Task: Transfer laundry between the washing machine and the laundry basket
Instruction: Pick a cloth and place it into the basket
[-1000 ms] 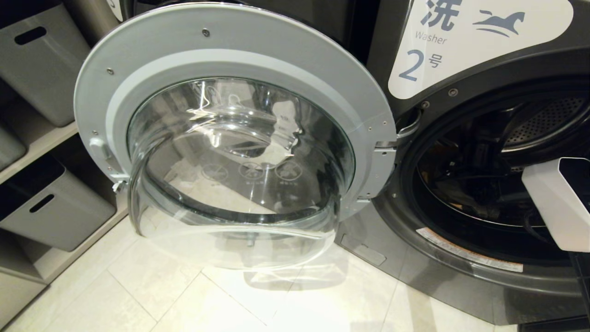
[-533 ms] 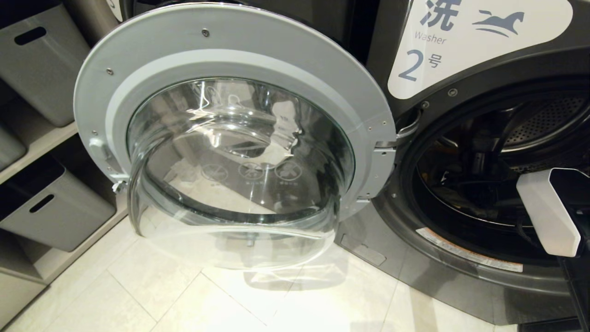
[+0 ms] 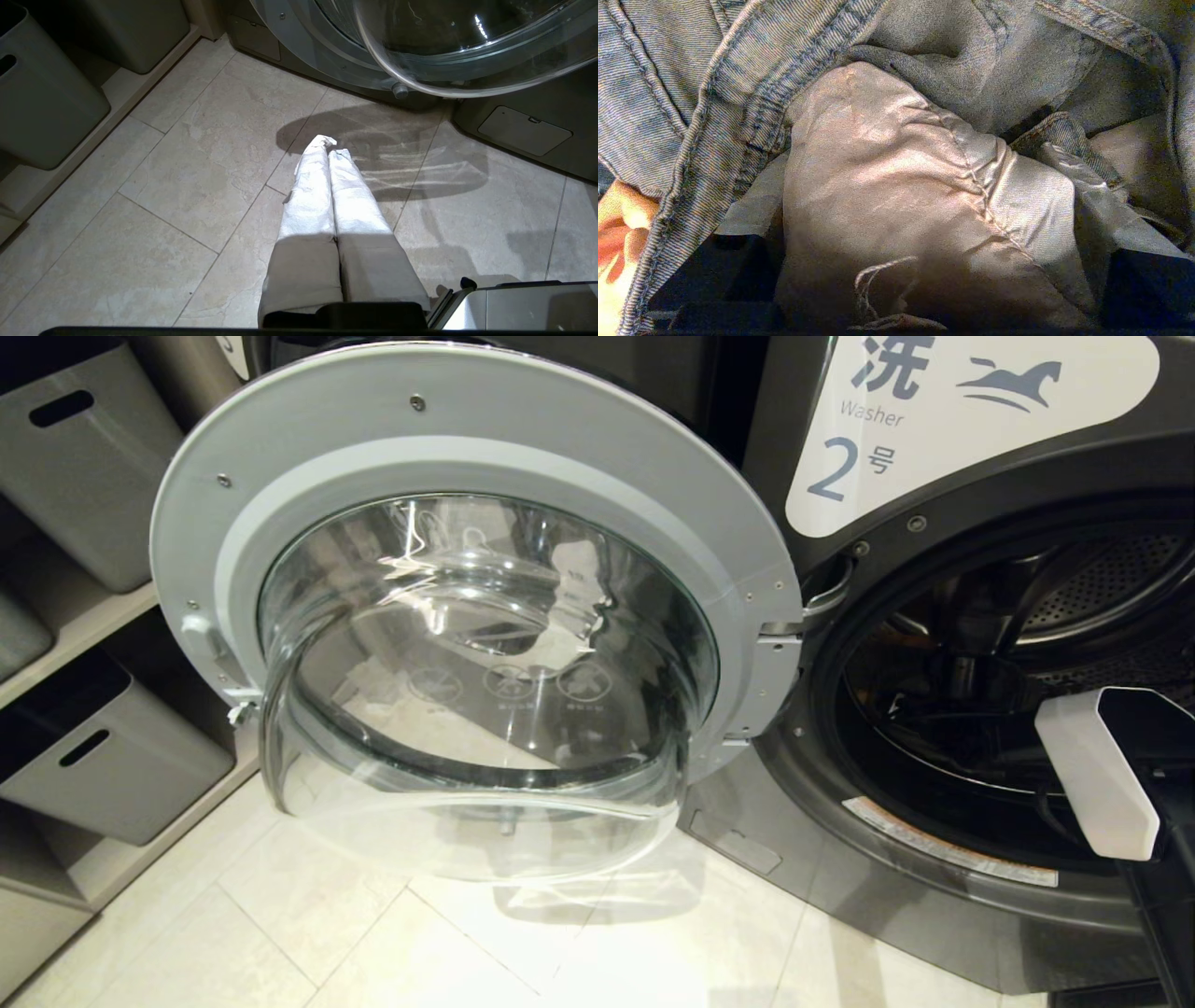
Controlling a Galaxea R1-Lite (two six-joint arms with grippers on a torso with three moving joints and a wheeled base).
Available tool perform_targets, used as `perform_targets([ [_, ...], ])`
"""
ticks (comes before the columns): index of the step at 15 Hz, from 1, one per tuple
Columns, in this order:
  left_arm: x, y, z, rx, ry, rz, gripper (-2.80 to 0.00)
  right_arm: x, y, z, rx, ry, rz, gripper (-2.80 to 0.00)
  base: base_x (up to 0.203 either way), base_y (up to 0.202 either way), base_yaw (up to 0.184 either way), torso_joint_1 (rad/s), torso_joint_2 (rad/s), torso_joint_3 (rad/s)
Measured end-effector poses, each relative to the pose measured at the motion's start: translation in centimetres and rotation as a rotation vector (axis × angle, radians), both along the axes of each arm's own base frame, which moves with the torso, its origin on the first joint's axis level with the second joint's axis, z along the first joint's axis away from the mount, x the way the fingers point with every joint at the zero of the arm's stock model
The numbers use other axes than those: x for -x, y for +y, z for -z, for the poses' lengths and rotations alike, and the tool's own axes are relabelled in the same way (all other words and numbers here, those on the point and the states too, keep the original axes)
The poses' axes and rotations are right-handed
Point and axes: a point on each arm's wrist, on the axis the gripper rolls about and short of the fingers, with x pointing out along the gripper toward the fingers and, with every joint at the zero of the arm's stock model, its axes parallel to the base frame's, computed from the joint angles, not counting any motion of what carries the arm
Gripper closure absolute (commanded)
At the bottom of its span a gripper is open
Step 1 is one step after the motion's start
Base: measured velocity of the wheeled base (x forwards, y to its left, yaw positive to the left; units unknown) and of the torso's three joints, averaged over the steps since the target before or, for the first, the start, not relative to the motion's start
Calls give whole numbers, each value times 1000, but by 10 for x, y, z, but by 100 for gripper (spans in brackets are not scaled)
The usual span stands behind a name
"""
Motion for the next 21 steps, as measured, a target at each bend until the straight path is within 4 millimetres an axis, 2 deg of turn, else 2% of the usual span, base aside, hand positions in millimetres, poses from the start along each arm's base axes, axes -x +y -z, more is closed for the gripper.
perform_targets([
  [1,0,0,0,0,0,0,0,0,-2,1,-1,1,3,0,0,0,0,0,0,0],
  [10,0,0,0,0,0,0,0,2,-8,5,-81,-12,45,0,0,0,0,0,0,0],
  [13,0,0,0,0,0,0,0,3,-8,0,-100,-29,61,0,0,0,0,0,0,0],
  [17,0,0,0,0,0,0,0,9,-7,-26,-119,-77,93,0,0,0,0,0,0,0],
  [21,0,0,0,0,0,0,0,32,4,-53,-91,-123,146,0,0,0,0,0,0,0],
])
